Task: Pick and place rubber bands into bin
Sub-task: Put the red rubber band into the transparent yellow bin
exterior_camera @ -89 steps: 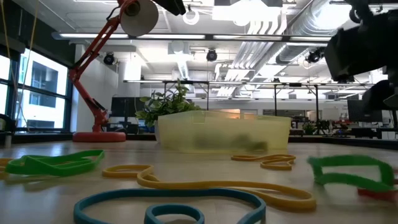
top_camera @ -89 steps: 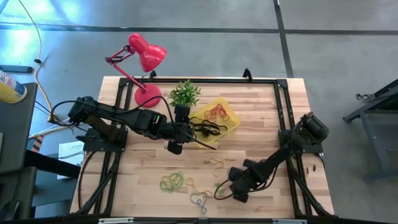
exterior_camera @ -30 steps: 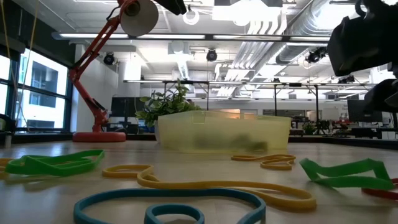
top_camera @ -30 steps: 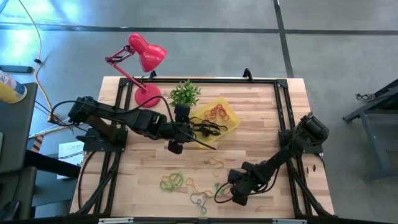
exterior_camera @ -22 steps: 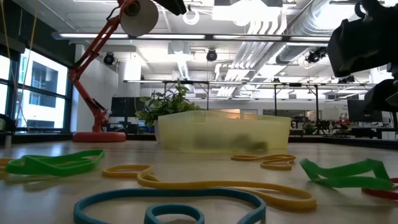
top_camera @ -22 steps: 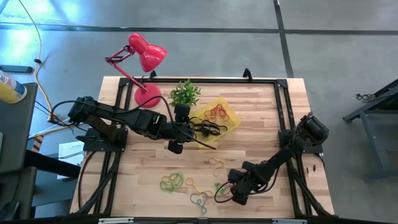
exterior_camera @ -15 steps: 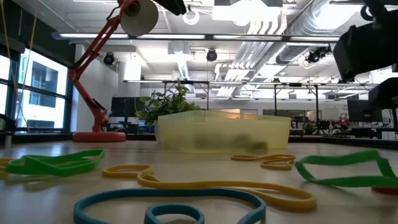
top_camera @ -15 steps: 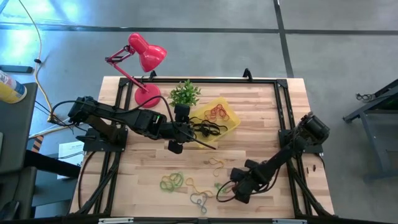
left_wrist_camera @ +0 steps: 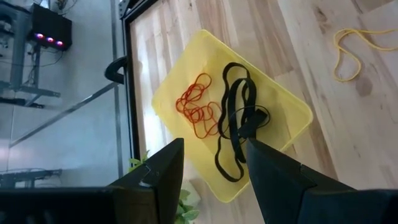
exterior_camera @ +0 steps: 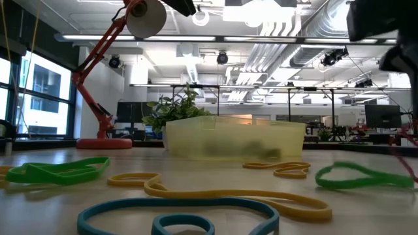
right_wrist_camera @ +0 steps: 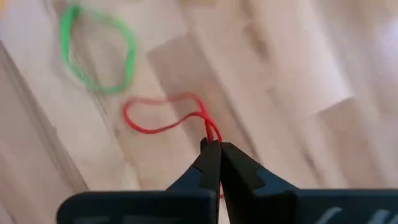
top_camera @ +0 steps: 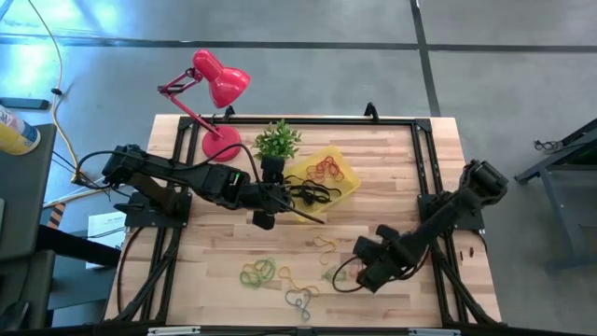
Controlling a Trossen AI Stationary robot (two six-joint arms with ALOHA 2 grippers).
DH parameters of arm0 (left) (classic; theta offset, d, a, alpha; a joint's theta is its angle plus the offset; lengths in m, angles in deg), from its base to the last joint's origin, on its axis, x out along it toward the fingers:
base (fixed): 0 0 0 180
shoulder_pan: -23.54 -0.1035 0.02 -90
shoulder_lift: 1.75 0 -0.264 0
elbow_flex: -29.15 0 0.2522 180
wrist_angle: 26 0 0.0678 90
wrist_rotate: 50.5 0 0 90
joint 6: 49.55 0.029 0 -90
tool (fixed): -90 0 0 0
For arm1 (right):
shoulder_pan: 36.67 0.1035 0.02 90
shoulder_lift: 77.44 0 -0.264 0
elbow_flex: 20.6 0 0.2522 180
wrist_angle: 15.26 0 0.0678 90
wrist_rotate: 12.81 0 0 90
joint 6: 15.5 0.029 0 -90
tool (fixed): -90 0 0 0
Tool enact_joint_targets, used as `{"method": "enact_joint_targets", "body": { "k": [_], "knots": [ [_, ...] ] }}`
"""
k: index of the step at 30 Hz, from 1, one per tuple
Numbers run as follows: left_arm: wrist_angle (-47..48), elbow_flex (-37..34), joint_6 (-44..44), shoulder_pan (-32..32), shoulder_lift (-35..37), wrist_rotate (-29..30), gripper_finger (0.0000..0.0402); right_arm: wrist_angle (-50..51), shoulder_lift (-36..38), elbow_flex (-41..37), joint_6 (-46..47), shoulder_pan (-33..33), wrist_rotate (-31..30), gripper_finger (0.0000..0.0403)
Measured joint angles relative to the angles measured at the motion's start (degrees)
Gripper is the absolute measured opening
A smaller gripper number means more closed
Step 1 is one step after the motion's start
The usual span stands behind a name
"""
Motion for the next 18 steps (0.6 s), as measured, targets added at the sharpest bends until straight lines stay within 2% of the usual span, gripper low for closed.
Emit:
{"method": "enact_joint_targets", "body": {
  "k": [5, 8, 13, 18],
  "knots": [
    [-0.6, 0.0, 0.0, 0.0, 0.0, 0.5, 0.0161, 4.4, 5.4, 0.0, 0.6, -1.9, -6.2, 0.0000],
    [-2.0, 0.0, 0.2, 0.0, 0.0, 0.5, 0.0161, 5.6, 8.5, 0.0, -2.4, -4.0, -10.6, 0.0000],
    [-3.3, 0.0, 0.2, 0.0, 0.0, 0.5, 0.0161, 5.1, 12.6, 0.1, -12.2, -10.0, -17.4, 0.0000],
    [-4.9, 0.0, 0.2, 0.0, 0.0, 0.5, 0.0161, 2.1, 14.1, 0.1, -24.8, -19.1, -20.5, 0.0000]
  ]
}}
